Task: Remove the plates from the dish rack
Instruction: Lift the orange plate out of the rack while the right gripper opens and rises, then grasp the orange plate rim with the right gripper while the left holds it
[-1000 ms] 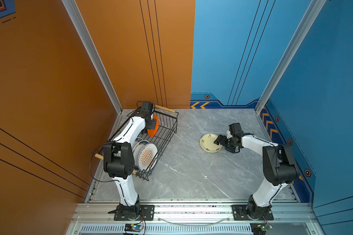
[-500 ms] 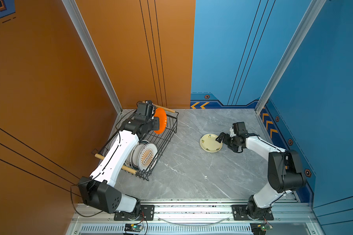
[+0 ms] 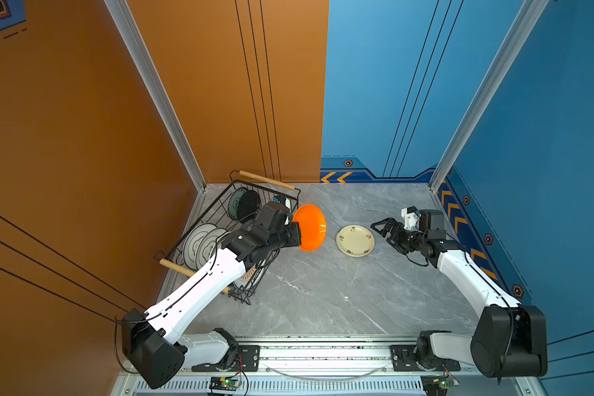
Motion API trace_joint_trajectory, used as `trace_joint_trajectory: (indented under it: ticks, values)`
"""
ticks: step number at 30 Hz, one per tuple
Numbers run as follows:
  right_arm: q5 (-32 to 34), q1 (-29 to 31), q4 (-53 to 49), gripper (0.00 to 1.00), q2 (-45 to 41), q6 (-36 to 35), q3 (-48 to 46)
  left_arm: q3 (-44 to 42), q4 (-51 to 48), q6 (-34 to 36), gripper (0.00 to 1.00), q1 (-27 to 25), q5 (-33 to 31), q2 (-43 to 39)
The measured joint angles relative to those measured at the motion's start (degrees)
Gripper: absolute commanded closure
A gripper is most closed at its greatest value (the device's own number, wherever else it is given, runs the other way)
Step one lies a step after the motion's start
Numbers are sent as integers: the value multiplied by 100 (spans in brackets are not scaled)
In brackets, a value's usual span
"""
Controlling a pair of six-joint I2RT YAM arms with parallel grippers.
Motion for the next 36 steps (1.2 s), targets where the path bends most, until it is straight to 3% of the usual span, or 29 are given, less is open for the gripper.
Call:
trace_joint_trajectory:
  ticks: [8, 19, 21, 26, 30, 36]
  values:
    - [-1147, 173, 1307, 6, -643, 863, -881, -610, 1692, -1180, 94, -774, -50, 424]
    - [-1274, 907, 2809, 23, -498, 1644, -1147, -1047, 3842, -2540, 97, -813, 595, 1257]
    - [-1235, 962, 2922, 28, -413, 1672, -1147, -1123, 4151, -2697, 98, -811, 686, 1340]
    - [-1141, 1049, 3091, 58, -232, 1801, -1187, -1252, 4623, -2962, 98, -811, 863, 1429]
    - [-1121, 1062, 3309, 68, -164, 1893, -1241, -1274, 4894, -3067, 95, -811, 1001, 1499]
    - [-1117, 1060, 3648, 91, 24, 2116, -1283, -1292, 5198, -3176, 86, -804, 1115, 1613]
